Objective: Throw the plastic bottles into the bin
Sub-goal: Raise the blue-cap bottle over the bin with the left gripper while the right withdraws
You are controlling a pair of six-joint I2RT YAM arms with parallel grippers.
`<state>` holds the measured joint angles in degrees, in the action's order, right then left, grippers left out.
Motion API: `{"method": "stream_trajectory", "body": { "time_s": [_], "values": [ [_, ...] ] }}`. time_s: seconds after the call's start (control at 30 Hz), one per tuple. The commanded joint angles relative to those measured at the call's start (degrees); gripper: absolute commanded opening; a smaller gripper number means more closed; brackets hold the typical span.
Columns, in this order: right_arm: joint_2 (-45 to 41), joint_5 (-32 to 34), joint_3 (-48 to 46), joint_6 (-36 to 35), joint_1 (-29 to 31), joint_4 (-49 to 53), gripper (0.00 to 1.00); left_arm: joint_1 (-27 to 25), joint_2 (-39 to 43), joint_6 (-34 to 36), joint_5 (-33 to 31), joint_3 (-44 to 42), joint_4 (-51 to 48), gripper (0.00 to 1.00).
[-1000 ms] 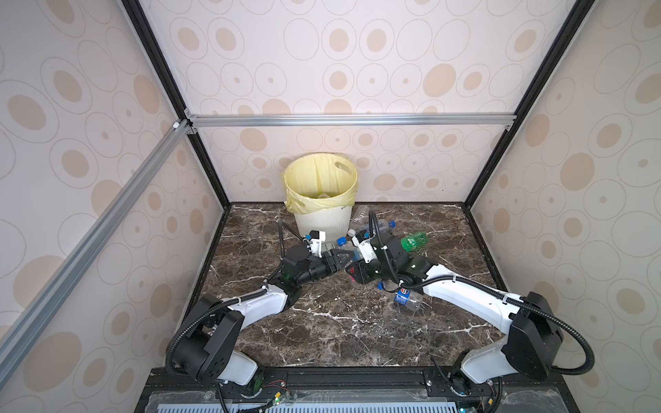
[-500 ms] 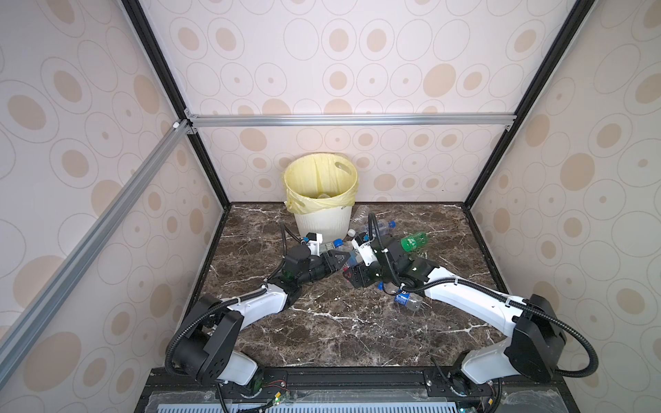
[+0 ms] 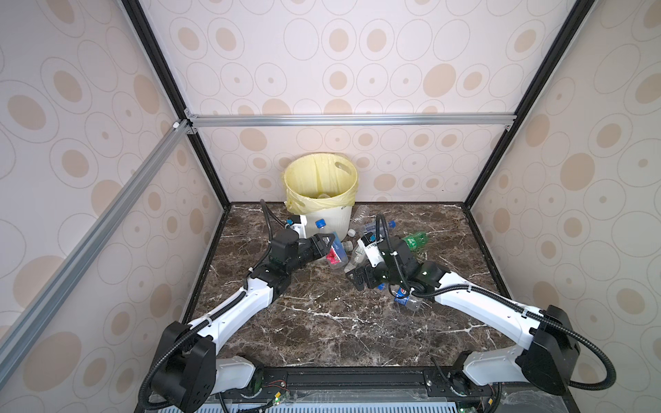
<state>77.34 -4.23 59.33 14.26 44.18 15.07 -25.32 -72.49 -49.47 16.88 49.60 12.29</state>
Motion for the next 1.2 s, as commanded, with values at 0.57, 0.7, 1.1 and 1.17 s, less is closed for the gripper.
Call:
{"method": "stream_trajectory", "body": {
  "time_s": [0.57, 0.7, 1.1, 1.17],
  "values": [
    [2.46, 1.15, 14.36, -5.09, 0.33, -1.62, 1.0, 0.6, -5.5, 27.21, -19.07, 44.17, -13.51, 0.5],
    [2.3, 1.74, 17.08, -6.14, 0.38, -0.95, 1.0, 0.6, -7.35, 30.13, -19.99, 49.22, -13.45, 0.5],
    [2.46, 4.25, 19.76, -6.33, 0.01, 0.11, 1.0, 0.8, -16.31, 31.99, -22.47, 47.48, -6.4, 0.51],
    [2.89, 3.98, 19.94, -5.66, -0.06, 0.39, 1.0, 1.96, -20.96, 30.03, -21.87, 49.5, -9.28, 0.57]
  ]
}}
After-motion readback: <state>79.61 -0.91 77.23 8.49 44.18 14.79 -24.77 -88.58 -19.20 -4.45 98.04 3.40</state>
